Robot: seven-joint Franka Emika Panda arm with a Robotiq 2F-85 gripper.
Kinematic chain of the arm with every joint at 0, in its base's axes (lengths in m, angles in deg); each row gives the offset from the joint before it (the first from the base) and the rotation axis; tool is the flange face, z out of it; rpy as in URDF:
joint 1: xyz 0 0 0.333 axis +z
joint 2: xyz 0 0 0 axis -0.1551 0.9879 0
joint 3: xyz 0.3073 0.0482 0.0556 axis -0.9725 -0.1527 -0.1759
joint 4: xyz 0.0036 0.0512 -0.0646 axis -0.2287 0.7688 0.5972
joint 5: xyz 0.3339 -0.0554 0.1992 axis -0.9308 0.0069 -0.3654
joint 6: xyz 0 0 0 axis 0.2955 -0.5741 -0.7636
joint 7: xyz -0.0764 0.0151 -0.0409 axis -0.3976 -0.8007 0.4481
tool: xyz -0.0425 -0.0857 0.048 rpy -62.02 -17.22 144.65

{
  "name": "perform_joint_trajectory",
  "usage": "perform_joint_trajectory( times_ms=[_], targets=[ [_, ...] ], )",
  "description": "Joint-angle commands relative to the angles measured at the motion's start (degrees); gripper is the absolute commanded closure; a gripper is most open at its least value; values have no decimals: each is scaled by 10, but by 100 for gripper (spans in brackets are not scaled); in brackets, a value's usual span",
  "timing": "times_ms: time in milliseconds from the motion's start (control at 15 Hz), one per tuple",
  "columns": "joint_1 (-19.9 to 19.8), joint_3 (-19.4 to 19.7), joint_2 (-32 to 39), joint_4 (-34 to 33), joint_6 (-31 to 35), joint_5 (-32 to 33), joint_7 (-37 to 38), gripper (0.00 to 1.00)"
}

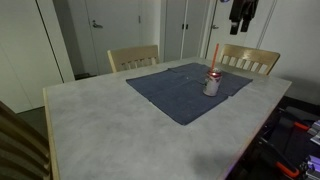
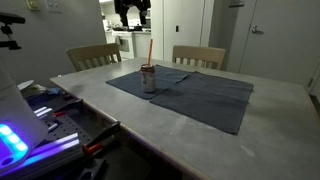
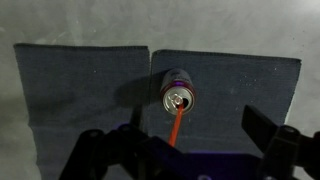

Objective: Remove the straw from the can and put it on the table

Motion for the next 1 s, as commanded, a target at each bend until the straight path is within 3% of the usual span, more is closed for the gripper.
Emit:
perform_joint_trajectory(
  times_ms=[0,933],
  targets=[
    [-3,4,61,-4,39,-17,-19,0],
    [-6,-5,49,-3,36,-17,-2,0]
  ],
)
